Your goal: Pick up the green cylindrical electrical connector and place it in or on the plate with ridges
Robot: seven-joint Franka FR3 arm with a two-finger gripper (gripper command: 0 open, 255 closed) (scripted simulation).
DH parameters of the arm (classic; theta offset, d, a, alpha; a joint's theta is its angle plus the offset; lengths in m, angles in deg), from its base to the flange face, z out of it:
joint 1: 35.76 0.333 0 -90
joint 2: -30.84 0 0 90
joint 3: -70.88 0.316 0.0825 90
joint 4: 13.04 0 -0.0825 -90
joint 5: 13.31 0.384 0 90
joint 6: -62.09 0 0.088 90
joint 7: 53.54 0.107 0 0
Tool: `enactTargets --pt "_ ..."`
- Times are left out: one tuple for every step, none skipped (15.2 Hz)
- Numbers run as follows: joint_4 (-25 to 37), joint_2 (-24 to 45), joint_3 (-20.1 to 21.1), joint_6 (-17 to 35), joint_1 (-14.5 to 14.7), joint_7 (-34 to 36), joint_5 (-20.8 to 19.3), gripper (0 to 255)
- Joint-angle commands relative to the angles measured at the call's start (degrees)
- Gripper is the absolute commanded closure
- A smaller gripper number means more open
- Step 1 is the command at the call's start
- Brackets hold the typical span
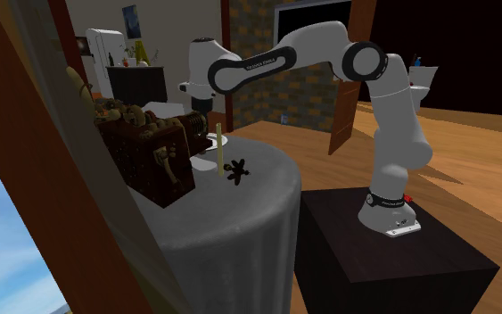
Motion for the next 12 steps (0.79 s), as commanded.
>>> enactTargets --pt "0.0 0.0 0.0 0.0 0.0 0.0 0.0 0" --pt "1.1 -0.6 0.1 -1.6 0.2 -0.1 0.1 0" --pt "2.2 -1.0 0.2 -3.3 0.4 -0.2 0.2 0" --pt "3.5 -1.4 0.3 -5.0 0.5 -0.3 0.3 0" --pt "4.6 -1.7 0.4 -6.3 0.7 -0.4 0.3 0" --pt "4.6 -1.7 0.4 -6.3 0.7 -0.4 0.3 0" --pt "4.6 -1.7 0.4 -6.3 0.7 -0.4 0.3 0" --pt "4.6 -1.7 0.4 -6.3 0.7 -0.4 0.3 0" --pt "4.6 -1.7 0.4 -6.3 0.7 -0.4 0.3 0" --pt "4.6 -1.7 0.4 -6.3 0.7 -0.4 0.3 0" --pt "4.6 -1.7 0.4 -6.3 0.7 -0.4 0.3 0" --pt "4.6 -1.7 0.4 -6.3 0.7 -0.4 0.3 0"
